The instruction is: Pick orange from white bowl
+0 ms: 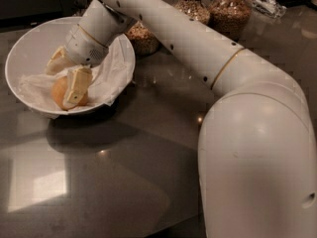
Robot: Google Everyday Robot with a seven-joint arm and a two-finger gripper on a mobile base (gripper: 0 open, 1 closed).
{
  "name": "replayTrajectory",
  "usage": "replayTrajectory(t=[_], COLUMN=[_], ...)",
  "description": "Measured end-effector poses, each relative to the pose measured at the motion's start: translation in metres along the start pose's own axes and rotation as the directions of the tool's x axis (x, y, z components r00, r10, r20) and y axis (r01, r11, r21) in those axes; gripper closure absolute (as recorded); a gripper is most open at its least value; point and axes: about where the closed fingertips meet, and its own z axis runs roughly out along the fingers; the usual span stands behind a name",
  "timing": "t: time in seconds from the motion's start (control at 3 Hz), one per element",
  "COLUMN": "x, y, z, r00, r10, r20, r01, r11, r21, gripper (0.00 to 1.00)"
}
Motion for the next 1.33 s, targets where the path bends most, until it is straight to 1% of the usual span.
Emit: replayTrajectory(t=[0.33, 1.0, 1.33], x=[0.009, 0.026, 0.025], y=[0.001, 0.006, 0.006], z=[0.007, 0.016, 0.015], r00=[1.0, 0.997, 0.997], r10=[0.025, 0.068, 0.073], r20=[0.006, 0.024, 0.026], r01=[-0.025, -0.068, -0.073], r11=[0.9996, 0.9975, 0.9972], r21=[-0.012, -0.018, -0.017], gripper=[0.3, 0.28, 0.47])
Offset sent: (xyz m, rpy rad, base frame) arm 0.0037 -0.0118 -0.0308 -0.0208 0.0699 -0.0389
